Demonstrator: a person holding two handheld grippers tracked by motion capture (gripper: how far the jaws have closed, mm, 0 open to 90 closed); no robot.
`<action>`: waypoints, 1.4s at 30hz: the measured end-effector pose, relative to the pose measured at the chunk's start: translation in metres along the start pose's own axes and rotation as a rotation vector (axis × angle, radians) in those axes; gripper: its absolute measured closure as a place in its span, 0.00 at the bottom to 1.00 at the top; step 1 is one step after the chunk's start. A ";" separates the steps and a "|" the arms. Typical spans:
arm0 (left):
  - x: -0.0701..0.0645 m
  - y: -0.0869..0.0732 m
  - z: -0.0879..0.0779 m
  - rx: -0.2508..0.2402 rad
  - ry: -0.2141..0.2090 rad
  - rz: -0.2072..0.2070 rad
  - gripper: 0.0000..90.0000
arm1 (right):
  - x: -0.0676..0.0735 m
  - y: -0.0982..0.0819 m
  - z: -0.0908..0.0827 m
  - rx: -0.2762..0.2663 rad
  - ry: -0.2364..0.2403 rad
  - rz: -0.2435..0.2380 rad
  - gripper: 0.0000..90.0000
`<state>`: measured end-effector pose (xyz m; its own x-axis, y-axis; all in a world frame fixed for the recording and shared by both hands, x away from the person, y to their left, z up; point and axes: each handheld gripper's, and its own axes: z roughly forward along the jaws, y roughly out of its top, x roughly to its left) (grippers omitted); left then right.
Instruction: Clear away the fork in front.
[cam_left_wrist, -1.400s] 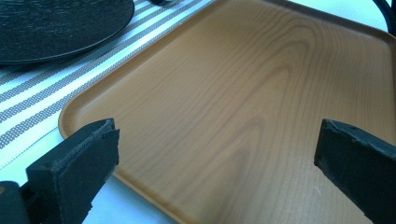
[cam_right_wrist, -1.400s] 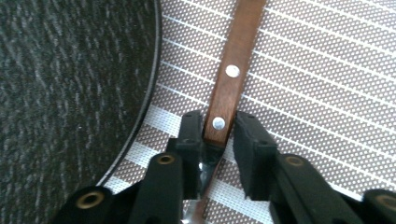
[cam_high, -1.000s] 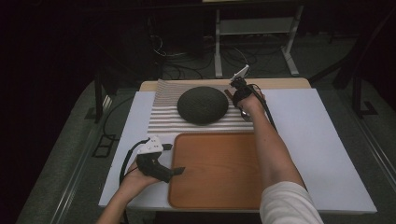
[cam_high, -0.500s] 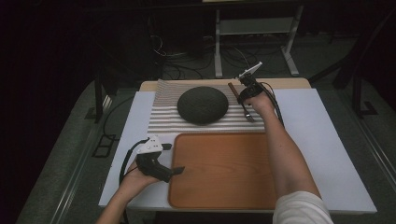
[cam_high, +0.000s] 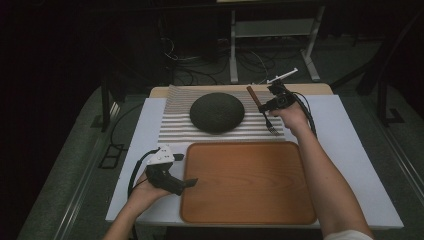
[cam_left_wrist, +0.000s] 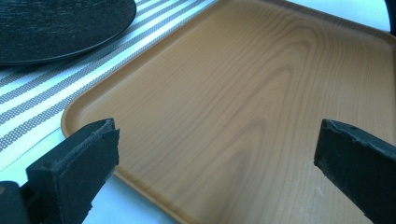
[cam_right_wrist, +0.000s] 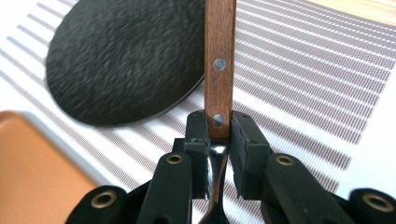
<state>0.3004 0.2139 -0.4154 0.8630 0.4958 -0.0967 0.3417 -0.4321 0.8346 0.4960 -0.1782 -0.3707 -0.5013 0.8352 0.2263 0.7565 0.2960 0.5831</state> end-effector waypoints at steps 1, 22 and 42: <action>0.000 0.000 0.000 0.000 0.002 0.000 0.00 | 0.004 -0.010 -0.007 -0.014 0.015 -0.017 0.86; -0.001 0.000 0.001 -0.001 0.022 -0.012 0.00 | 0.031 -0.083 -0.053 -0.154 0.156 -0.124 0.86; -0.002 0.019 0.005 -0.021 0.031 -0.069 0.00 | 0.060 -0.144 -0.070 -0.215 0.268 -0.219 0.86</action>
<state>0.3068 0.2008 -0.4015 0.8259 0.5467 -0.1375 0.3914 -0.3805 0.8379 0.3273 -0.2028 -0.3865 -0.7540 0.6044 0.2570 0.5287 0.3263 0.7836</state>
